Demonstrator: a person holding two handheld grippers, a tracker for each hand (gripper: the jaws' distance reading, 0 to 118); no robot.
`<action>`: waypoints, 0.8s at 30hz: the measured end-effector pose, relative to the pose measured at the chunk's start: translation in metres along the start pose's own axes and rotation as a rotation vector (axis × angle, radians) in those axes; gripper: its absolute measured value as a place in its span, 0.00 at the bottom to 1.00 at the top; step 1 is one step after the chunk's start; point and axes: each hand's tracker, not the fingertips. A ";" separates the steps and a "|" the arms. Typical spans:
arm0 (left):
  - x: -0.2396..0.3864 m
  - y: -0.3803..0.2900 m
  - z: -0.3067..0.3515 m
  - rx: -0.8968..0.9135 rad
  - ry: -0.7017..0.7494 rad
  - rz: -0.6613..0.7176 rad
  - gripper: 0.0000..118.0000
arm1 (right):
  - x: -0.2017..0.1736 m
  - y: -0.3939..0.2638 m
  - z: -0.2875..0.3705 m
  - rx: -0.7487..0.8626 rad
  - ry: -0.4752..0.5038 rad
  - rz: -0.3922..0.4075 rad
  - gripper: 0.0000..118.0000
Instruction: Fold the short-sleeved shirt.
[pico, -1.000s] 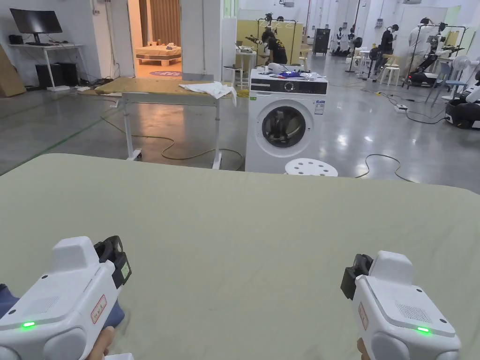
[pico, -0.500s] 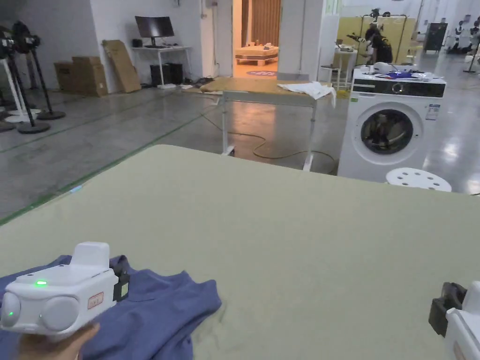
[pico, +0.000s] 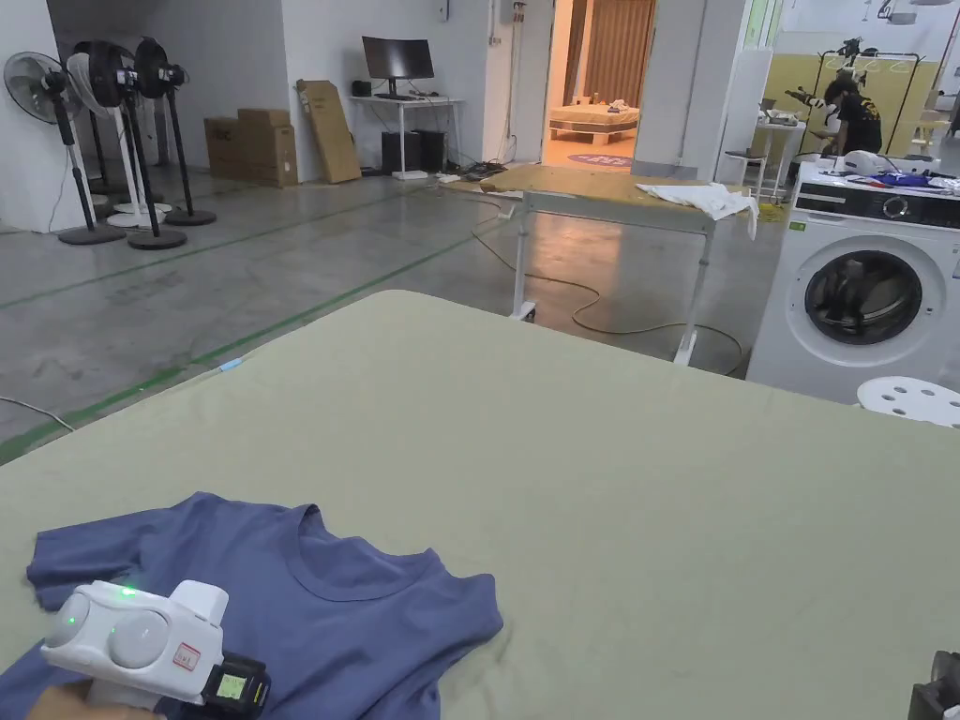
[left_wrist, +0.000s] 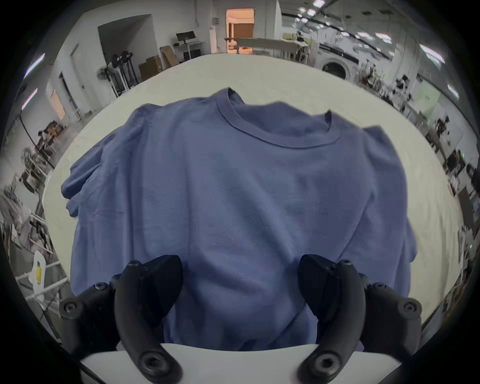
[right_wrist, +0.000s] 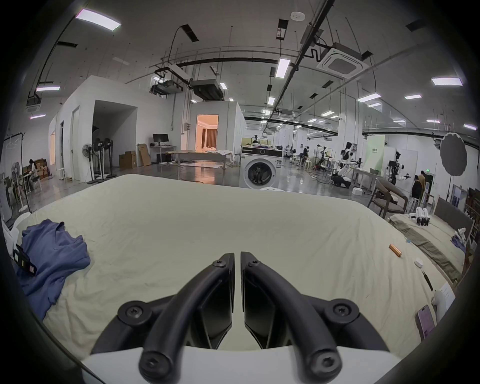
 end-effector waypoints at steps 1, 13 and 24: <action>0.005 -0.002 0.006 0.053 0.002 -0.005 0.79 | 0.000 -0.001 0.000 -0.003 -0.002 0.002 0.03; 0.031 -0.007 0.033 0.173 0.054 0.006 0.00 | -0.003 -0.010 -0.002 -0.033 -0.001 -0.007 0.03; 0.011 0.029 0.095 0.509 -0.023 0.113 0.00 | 0.004 -0.006 -0.001 -0.020 0.001 -0.009 0.04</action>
